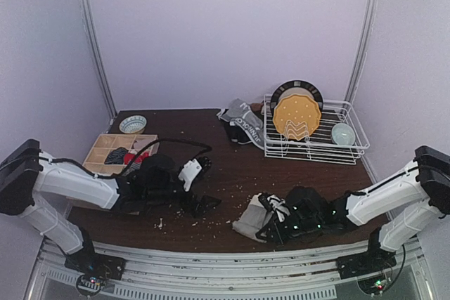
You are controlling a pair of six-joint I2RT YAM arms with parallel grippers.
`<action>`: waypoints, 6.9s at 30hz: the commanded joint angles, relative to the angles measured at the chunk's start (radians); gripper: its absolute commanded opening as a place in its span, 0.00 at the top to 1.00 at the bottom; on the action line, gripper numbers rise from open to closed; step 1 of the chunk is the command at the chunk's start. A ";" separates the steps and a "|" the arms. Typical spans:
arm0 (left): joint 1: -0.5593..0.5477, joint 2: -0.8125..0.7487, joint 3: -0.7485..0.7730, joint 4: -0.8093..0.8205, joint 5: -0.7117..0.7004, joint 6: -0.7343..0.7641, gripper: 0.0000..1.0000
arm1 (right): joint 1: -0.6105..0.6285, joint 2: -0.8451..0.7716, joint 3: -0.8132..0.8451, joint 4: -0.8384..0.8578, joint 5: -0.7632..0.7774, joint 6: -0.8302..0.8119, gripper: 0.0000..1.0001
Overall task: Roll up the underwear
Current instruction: Roll the underwear at the center of the board.
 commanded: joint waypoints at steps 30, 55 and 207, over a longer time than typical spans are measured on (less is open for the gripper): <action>-0.058 0.492 0.404 -0.253 0.525 -0.112 0.48 | -0.209 0.223 0.006 0.119 -0.431 0.168 1.00; -0.018 0.639 0.624 -0.654 0.754 -0.281 1.00 | 0.142 -0.311 0.113 -0.434 0.337 -0.230 0.50; -0.104 0.481 0.434 -0.092 0.479 -0.651 0.21 | -0.117 0.105 -0.242 0.522 -0.222 0.394 1.00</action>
